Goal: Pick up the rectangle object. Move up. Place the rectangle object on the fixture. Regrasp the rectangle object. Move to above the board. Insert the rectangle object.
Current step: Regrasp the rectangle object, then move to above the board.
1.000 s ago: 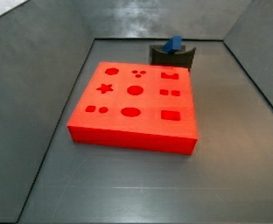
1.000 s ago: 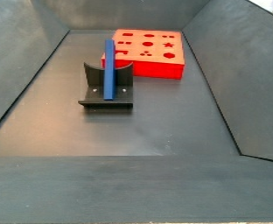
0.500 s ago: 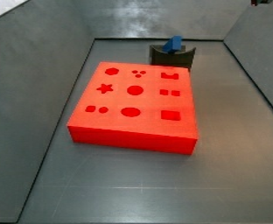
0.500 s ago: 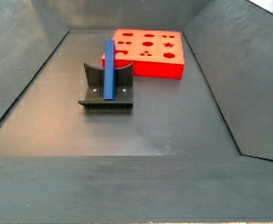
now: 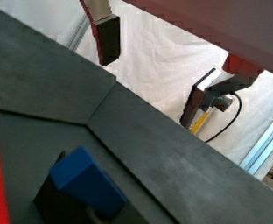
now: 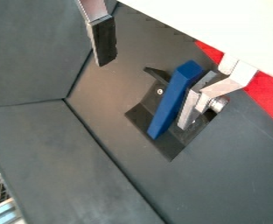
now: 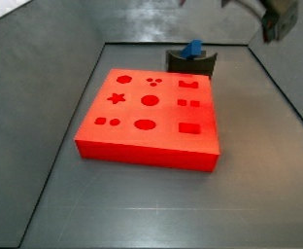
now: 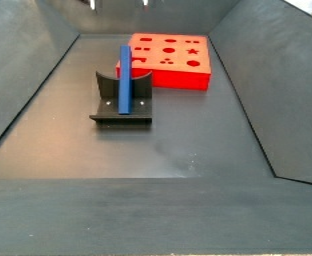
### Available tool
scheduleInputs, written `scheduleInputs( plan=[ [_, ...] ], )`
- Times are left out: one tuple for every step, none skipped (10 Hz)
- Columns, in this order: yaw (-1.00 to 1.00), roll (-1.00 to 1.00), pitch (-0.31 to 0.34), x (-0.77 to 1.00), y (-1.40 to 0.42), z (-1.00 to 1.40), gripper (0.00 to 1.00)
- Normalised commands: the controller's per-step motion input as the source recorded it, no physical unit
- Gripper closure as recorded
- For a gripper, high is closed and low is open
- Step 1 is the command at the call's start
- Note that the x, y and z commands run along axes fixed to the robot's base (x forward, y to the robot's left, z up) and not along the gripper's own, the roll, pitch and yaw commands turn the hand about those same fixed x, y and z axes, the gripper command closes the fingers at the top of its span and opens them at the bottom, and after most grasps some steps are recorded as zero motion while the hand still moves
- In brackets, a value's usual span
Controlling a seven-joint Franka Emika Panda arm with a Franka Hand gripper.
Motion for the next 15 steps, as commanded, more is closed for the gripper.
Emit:
scheduleInputs(
  plan=[
    [0.04,0.07,-0.133,0.06,0.03,-1.00,0.00],
    [0.02,0.07,-0.134,0.07,0.03,-1.00,0.00],
    [-0.01,0.07,-0.125,0.07,0.03,-1.00,0.00],
    [-0.03,0.07,-0.116,0.07,0.03,-1.00,0.00],
    [-0.05,0.06,-0.094,0.08,0.03,-1.00,0.00],
    [-0.06,0.06,-0.075,0.08,0.02,-1.00,0.00],
    [-0.06,0.06,-0.045,0.08,0.01,-0.80,0.00],
    [-0.06,0.06,-0.028,0.07,0.01,-0.69,0.00],
    [-0.05,0.06,-0.002,0.07,0.00,-0.47,0.00],
    [-0.03,0.06,0.018,0.07,0.00,-0.32,0.00],
    [0.00,0.00,0.000,0.00,0.00,0.00,1.00],
    [0.01,0.39,0.054,-0.21,0.05,1.00,1.00],
    [0.01,0.36,0.039,-0.21,0.05,1.00,1.00],
    [0.01,0.28,-0.008,-0.20,0.04,1.00,1.00],
    [0.01,0.18,-0.037,-0.20,0.04,1.00,1.00]
  ],
)
